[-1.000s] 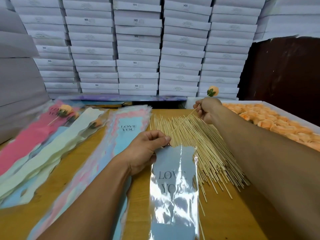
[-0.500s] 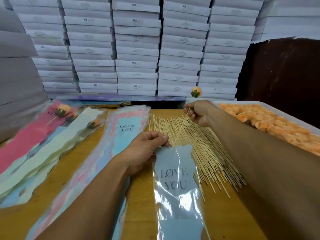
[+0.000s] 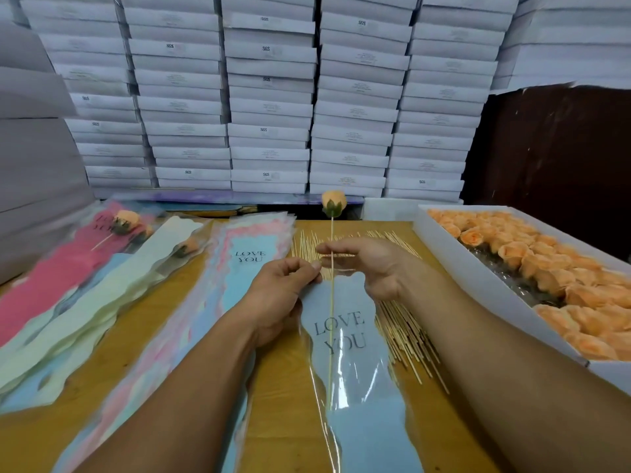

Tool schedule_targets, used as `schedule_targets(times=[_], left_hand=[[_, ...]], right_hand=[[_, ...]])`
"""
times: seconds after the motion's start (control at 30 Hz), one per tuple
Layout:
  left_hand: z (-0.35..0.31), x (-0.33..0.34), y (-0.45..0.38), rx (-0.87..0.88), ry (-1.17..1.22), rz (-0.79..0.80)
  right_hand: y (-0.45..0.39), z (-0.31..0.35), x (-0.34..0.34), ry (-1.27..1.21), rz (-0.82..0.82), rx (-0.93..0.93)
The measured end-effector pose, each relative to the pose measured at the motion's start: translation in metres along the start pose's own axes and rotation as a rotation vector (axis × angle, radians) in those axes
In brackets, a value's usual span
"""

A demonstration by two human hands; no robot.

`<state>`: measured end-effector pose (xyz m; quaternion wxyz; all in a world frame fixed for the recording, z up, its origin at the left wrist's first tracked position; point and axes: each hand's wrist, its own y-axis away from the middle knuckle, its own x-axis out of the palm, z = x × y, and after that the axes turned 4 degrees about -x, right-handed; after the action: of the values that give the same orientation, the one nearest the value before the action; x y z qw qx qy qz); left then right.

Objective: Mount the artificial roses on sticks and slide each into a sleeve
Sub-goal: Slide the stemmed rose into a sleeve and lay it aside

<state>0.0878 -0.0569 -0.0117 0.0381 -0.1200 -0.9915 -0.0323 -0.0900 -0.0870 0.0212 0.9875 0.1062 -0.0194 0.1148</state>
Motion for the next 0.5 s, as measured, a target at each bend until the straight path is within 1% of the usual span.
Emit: schedule_targets(times=[0.1, 0.27, 0.33, 0.5], left_hand=[[0.000, 0.002, 0.001, 0.012, 0.052, 0.001], [0.001, 0.002, 0.002, 0.017, 0.015, 0.001], [0.001, 0.002, 0.001, 0.016, 0.016, 0.002], [-0.002, 0.002, 0.003, 0.011, 0.038, 0.032]], right_hand=[[0.011, -0.007, 0.010, -0.069, 0.076, -0.002], [0.018, -0.014, 0.017, -0.046, -0.062, -0.100], [0.021, -0.014, 0.017, -0.066, -0.055, -0.113], [0.022, -0.018, 0.018, -0.139, -0.099, -0.159]])
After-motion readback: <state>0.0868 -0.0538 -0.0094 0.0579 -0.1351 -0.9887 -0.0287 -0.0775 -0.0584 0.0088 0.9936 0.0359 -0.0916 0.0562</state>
